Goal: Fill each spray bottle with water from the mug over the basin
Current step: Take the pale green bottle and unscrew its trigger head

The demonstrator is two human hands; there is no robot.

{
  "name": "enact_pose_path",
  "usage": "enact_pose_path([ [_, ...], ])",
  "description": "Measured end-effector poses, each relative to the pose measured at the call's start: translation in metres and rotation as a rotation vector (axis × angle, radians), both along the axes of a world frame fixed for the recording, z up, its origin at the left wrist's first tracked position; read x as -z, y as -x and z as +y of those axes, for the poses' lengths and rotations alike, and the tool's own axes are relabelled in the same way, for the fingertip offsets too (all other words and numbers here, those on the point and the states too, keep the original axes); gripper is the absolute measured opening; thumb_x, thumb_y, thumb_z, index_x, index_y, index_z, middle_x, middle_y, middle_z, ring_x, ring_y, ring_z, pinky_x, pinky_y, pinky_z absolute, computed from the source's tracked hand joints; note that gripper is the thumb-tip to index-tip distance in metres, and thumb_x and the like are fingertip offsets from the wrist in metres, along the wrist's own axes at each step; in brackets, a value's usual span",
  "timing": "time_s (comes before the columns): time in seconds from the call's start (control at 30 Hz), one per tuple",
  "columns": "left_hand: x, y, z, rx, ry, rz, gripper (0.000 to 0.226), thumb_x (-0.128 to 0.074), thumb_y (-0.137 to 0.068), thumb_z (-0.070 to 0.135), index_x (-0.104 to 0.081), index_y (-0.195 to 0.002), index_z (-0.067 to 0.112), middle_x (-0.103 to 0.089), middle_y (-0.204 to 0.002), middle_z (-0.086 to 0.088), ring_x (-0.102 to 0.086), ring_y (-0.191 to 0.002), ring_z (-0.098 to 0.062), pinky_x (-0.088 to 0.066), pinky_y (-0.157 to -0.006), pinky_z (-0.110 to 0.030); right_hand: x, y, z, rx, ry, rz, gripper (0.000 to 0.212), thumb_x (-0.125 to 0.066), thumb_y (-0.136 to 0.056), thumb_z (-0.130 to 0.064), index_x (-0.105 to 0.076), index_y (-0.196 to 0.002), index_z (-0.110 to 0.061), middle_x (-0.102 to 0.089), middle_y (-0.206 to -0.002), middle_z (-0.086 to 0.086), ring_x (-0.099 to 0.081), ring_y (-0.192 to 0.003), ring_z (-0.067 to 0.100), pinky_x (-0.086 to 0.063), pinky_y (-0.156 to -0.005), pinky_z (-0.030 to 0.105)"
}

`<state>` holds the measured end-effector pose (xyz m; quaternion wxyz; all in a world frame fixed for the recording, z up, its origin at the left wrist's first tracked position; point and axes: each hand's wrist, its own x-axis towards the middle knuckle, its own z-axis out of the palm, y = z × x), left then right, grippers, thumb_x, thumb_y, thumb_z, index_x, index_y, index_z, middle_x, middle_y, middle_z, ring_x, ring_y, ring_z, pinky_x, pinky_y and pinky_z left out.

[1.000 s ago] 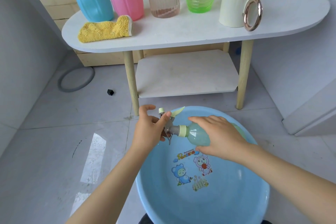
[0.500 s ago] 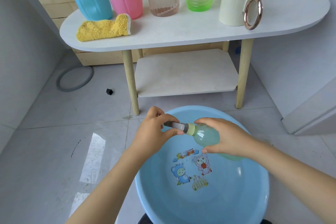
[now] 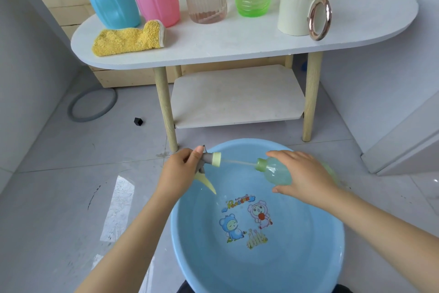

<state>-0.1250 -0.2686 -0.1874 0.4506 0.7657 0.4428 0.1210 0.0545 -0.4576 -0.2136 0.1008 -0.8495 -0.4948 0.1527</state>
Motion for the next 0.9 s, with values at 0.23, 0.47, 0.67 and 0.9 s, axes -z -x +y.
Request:
enact_pose_path([
  [0.23,-0.002,0.013,0.013,-0.142,-0.088,0.004,0.044,-0.041,-0.099,0.038,-0.053,-0.069,0.008,-0.059,-0.062,0.002,-0.044,-0.051,-0.010,-0.030,-0.050,-0.026,0.014,-0.017,-0.011,0.281,0.052,0.385,0.083,-0.084,-0.067,-0.032,-0.039,-0.137,-0.027,-0.047,-0.136,-0.005,-0.048,-0.119,0.014,-0.039,-0.094,0.026],
  [0.47,-0.003,0.016,0.016,-0.225,-0.150,-0.003,0.045,-0.039,-0.099,0.040,-0.055,-0.070,0.010,-0.057,-0.063,0.004,-0.043,-0.052,-0.012,-0.029,-0.049,-0.026,0.012,-0.017,-0.007,0.352,0.040,0.390,0.080,-0.082,-0.069,-0.032,-0.039,-0.136,-0.026,-0.047,-0.136,-0.004,-0.049,-0.119,0.017,-0.040,-0.094,0.027],
  [0.67,-0.006,0.019,0.020,-0.300,-0.186,0.026,0.048,-0.036,-0.100,0.042,-0.056,-0.076,0.005,-0.051,-0.062,0.003,-0.041,-0.053,-0.015,-0.028,-0.049,-0.028,0.013,-0.020,-0.013,0.462,0.098,0.412,0.079,-0.080,-0.071,-0.036,-0.038,-0.135,-0.021,-0.051,-0.129,-0.001,-0.056,-0.101,0.018,-0.049,-0.082,0.031],
  [0.9,-0.002,0.016,0.012,-0.266,-0.162,0.011,0.048,-0.040,-0.099,0.042,-0.059,-0.077,0.003,-0.055,-0.061,0.006,-0.042,-0.051,-0.012,-0.028,-0.048,-0.026,0.002,-0.003,-0.006,0.320,-0.091,0.505,0.077,-0.082,-0.070,-0.032,-0.039,-0.133,-0.023,-0.044,-0.121,-0.014,-0.047,-0.113,0.007,-0.037,-0.084,0.022],
])
